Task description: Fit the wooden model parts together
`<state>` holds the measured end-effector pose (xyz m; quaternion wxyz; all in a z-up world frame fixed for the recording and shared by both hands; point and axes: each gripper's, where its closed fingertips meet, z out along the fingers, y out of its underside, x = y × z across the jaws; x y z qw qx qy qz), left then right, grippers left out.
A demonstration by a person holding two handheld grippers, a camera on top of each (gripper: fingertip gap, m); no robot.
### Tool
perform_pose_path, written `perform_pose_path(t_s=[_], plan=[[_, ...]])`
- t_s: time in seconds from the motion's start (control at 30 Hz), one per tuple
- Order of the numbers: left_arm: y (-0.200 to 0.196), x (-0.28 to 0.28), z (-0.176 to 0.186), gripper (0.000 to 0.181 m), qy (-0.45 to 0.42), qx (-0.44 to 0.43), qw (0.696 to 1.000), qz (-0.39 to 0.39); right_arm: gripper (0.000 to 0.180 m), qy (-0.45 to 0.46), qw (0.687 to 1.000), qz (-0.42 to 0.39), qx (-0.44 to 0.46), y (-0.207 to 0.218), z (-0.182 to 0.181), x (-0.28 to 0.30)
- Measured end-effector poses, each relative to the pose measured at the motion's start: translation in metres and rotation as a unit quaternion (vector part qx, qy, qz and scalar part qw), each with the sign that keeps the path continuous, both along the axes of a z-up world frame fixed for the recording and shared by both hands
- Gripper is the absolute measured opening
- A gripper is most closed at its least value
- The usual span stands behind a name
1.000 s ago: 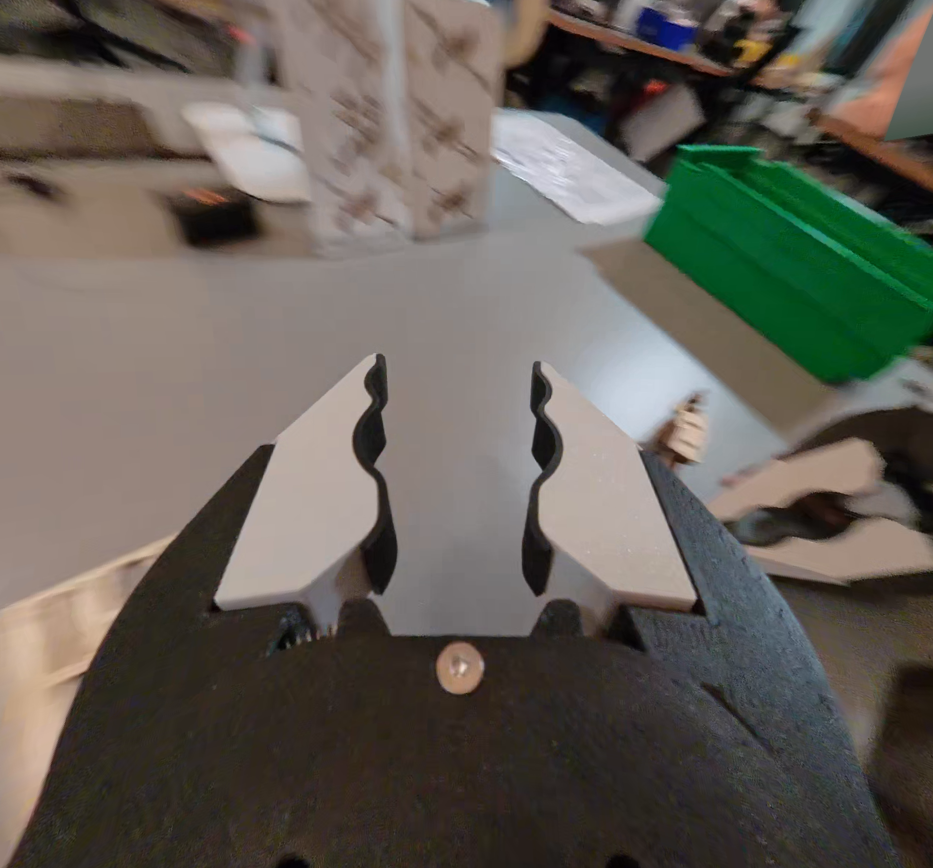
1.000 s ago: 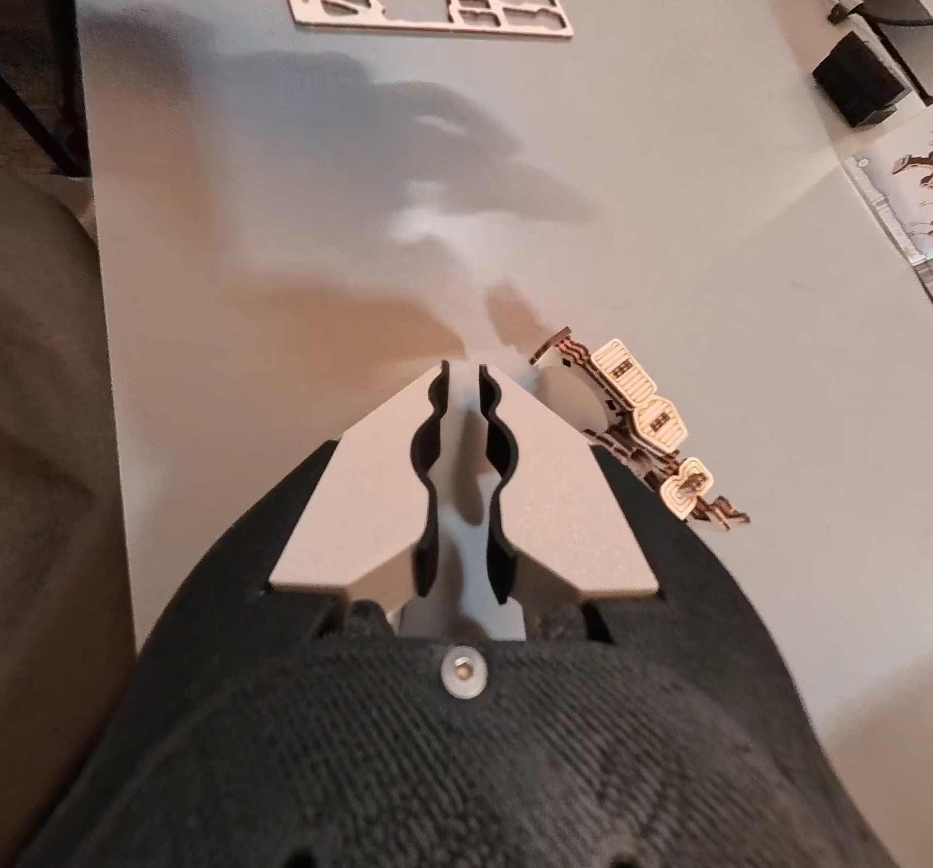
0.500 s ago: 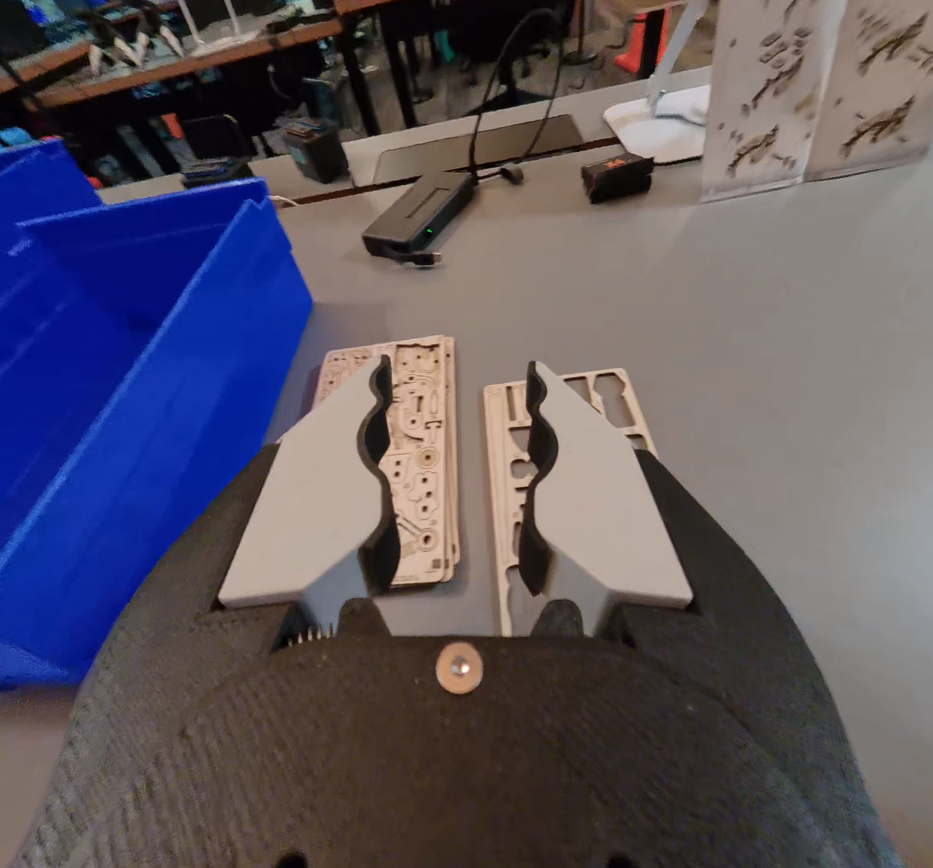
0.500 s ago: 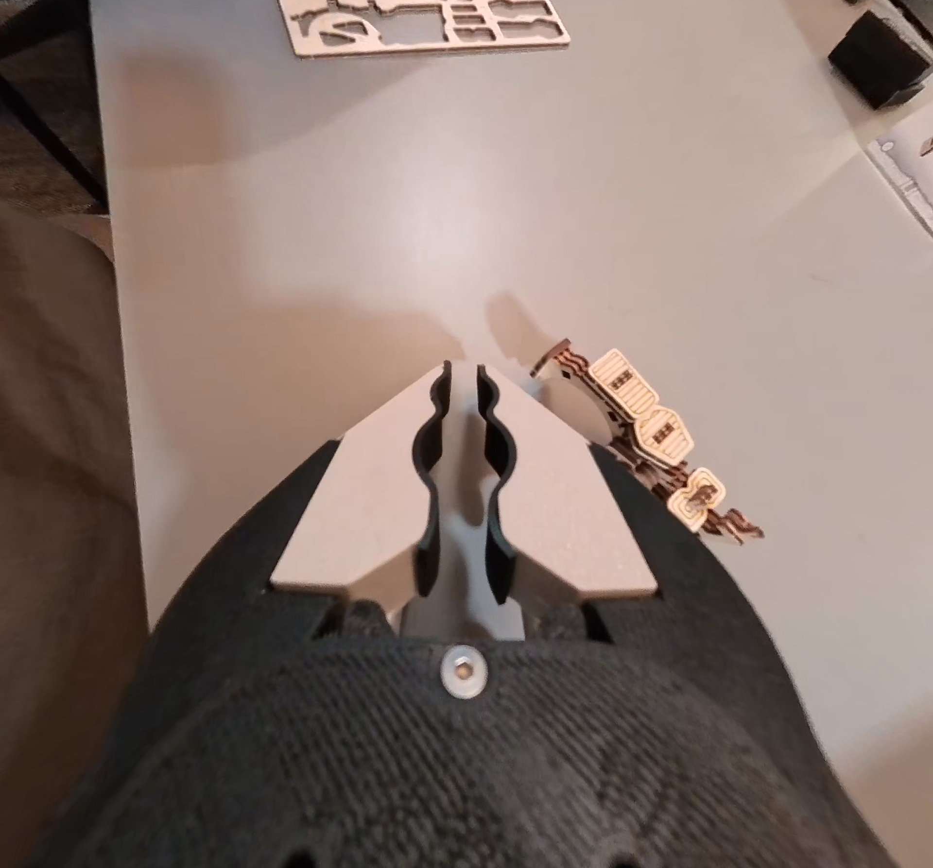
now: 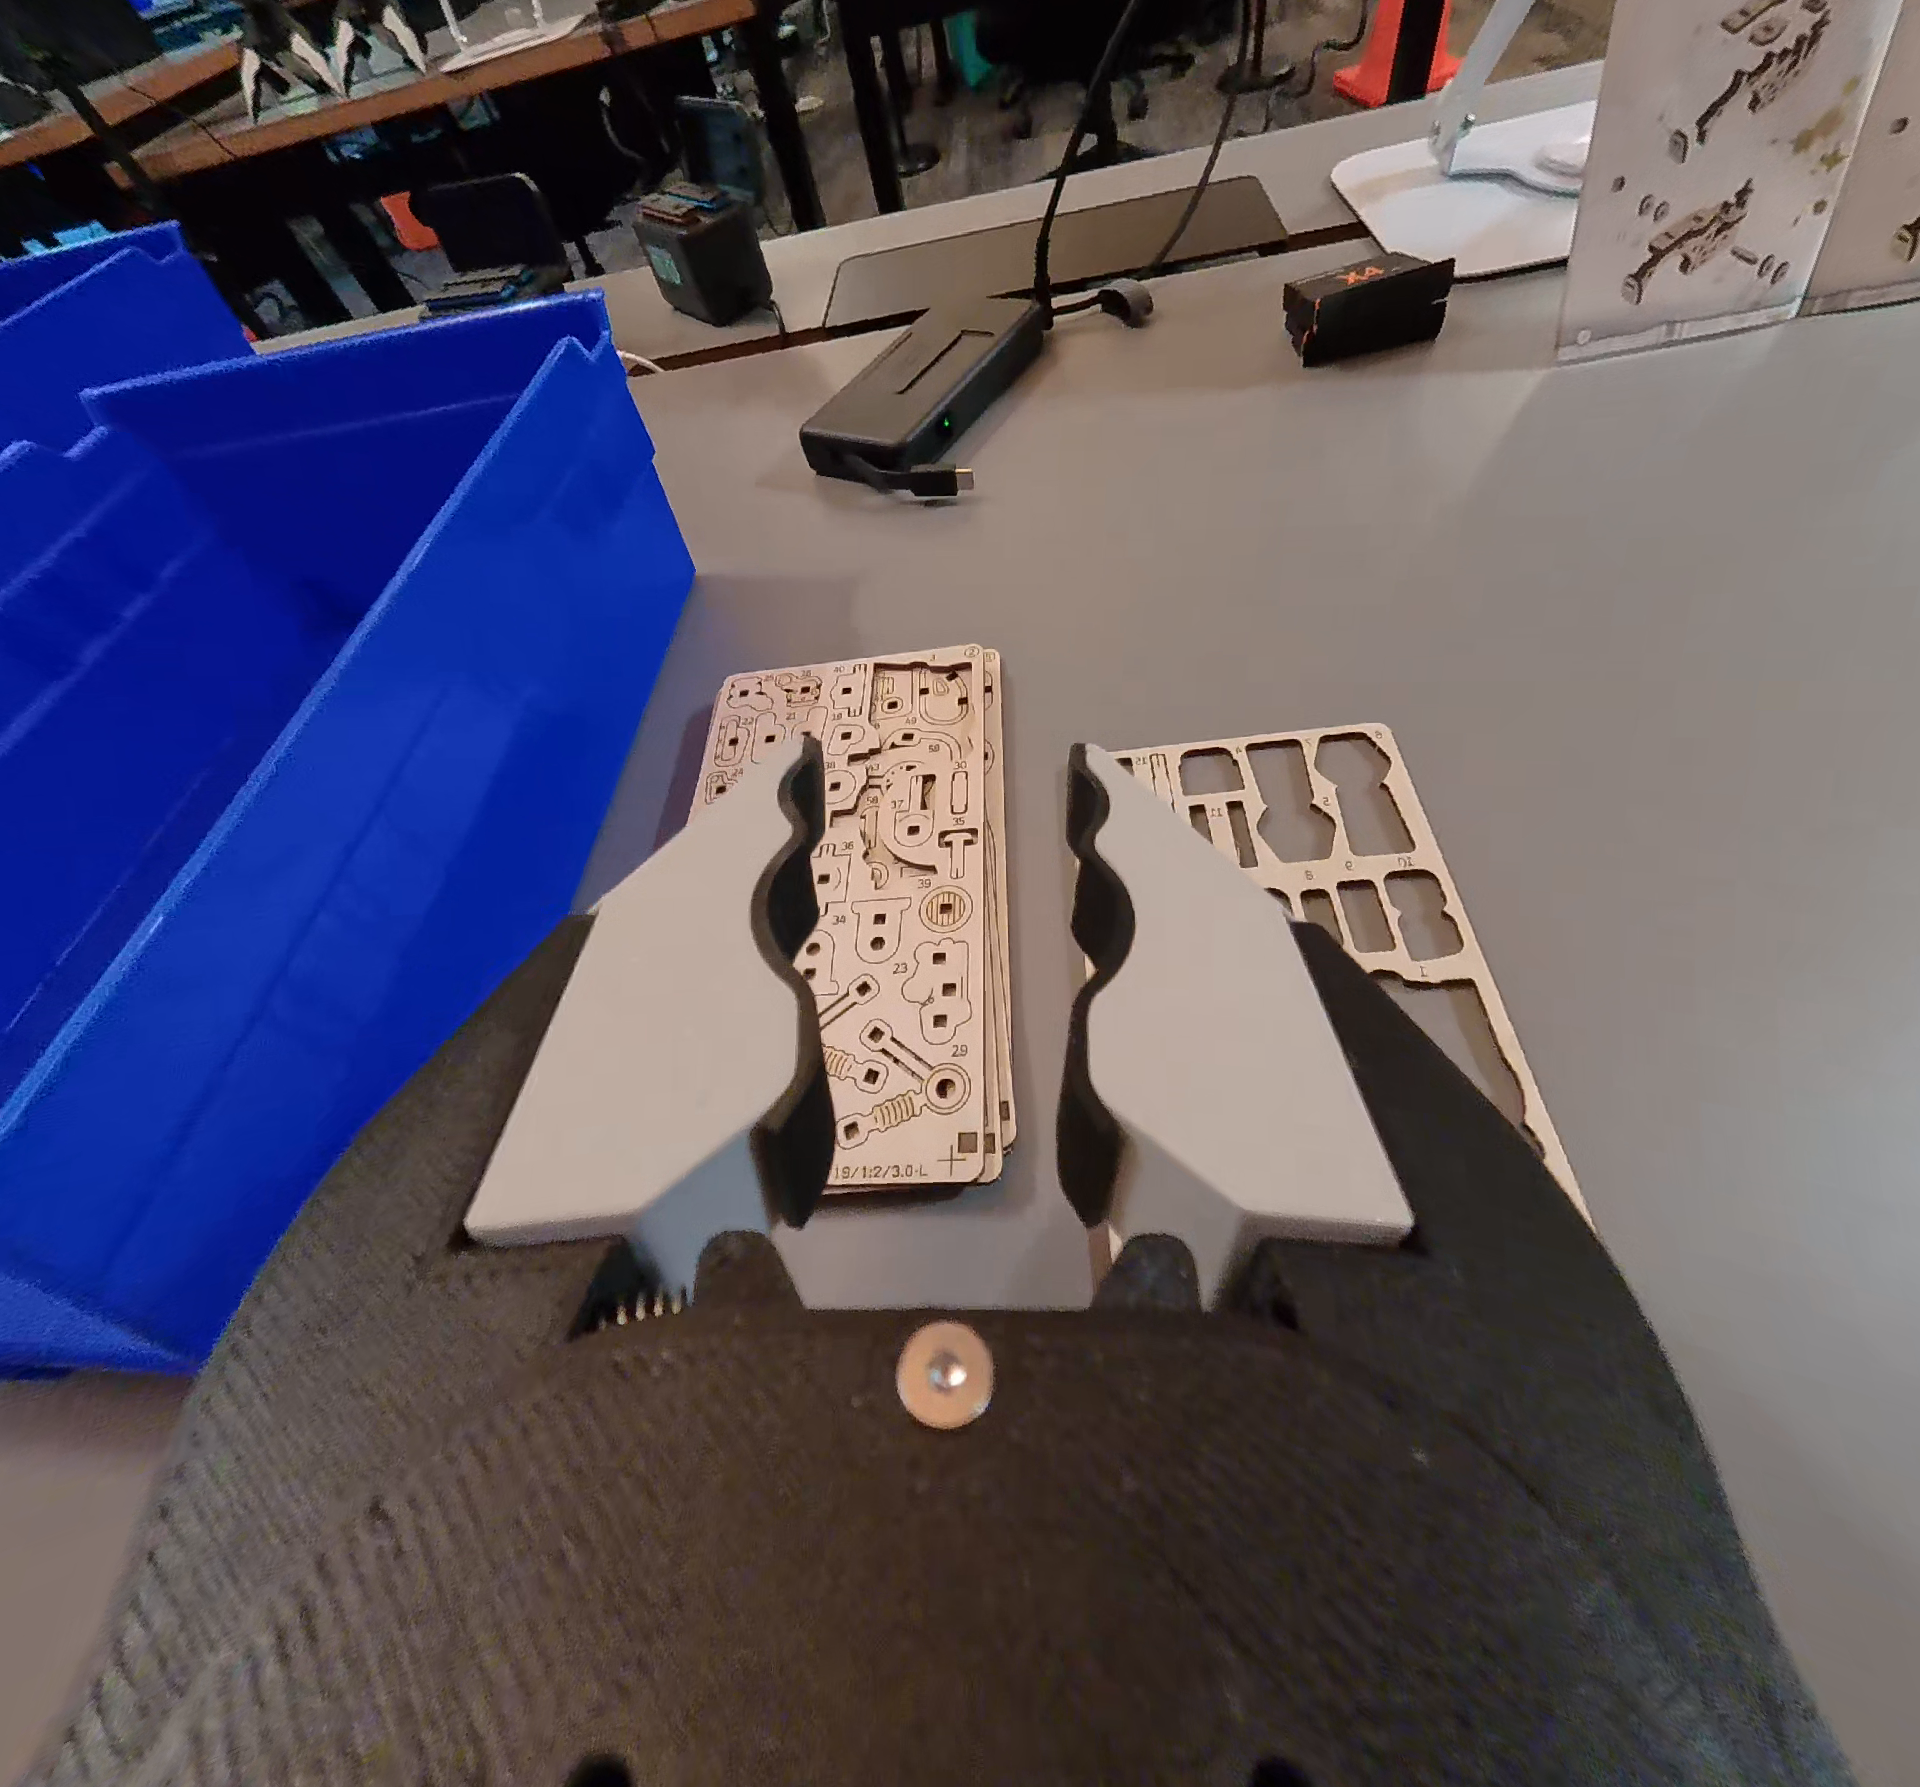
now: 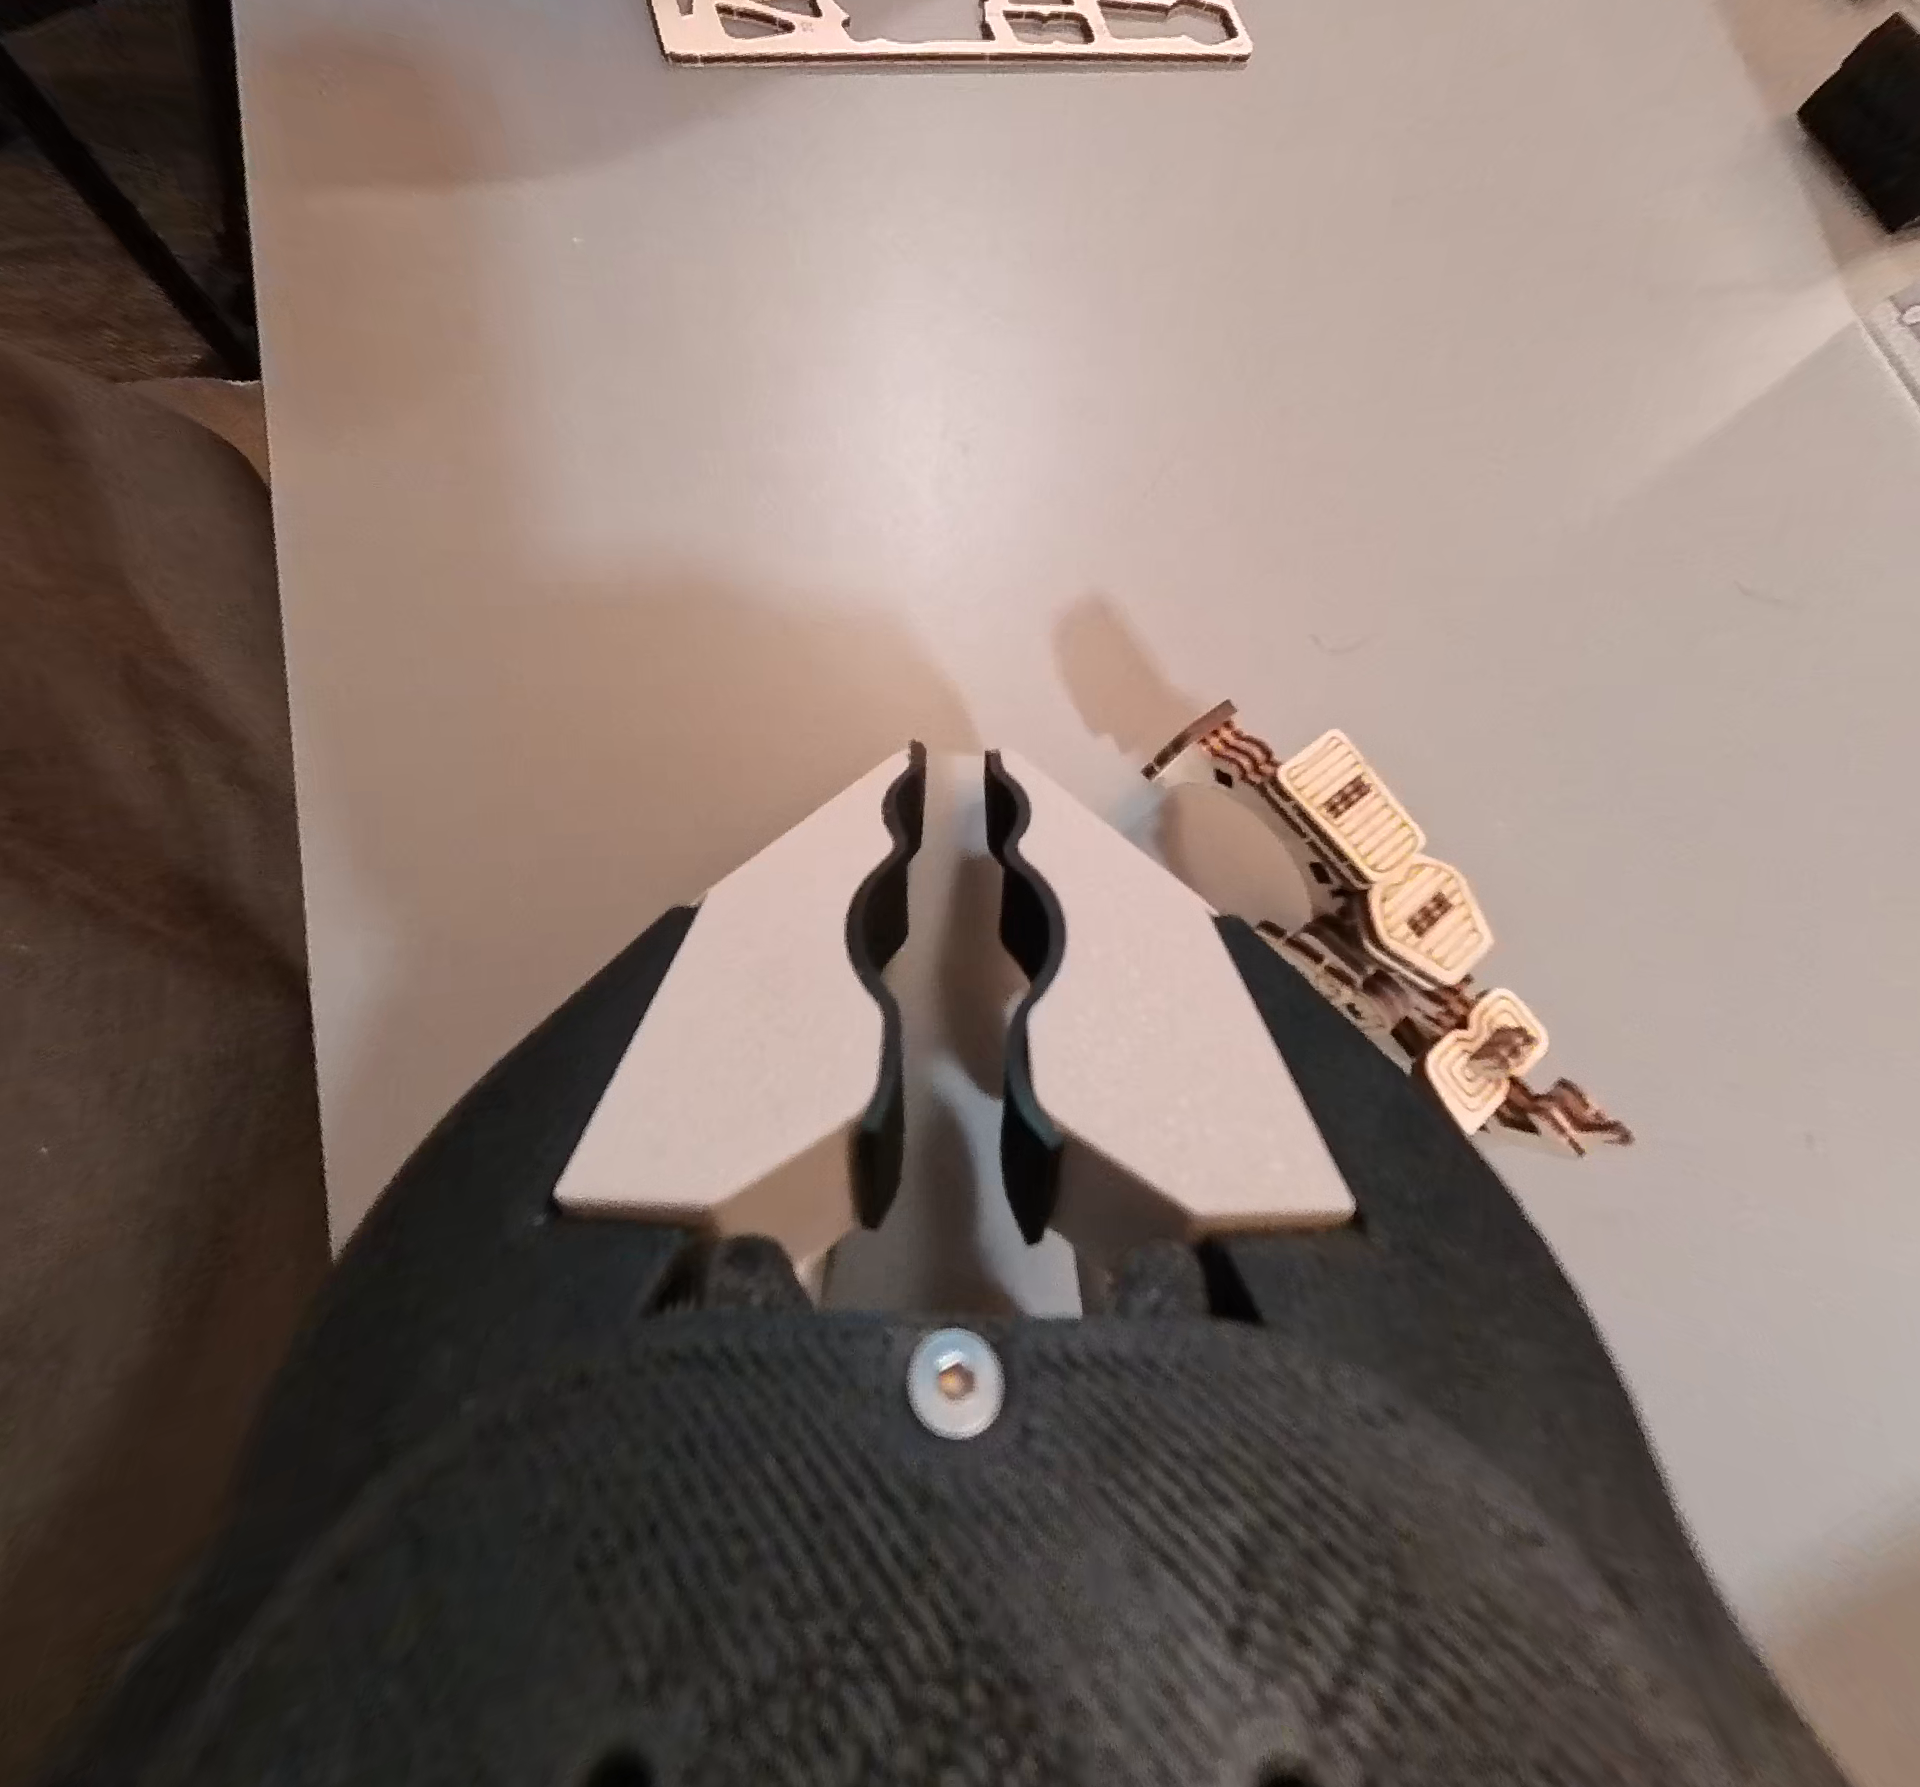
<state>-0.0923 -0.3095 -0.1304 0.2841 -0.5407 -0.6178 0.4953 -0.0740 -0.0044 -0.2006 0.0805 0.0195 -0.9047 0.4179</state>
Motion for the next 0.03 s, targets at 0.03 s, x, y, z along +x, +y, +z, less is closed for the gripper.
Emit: perform_pose_path(t_s=[0.03], plan=[[0.0001, -0.0002, -0.0005, 0.045, 0.000, 0.003, 1.000, 0.000, 0.010, -0.001, 1.000, 0.000, 0.000, 0.0000, 0.0001, 0.0000]])
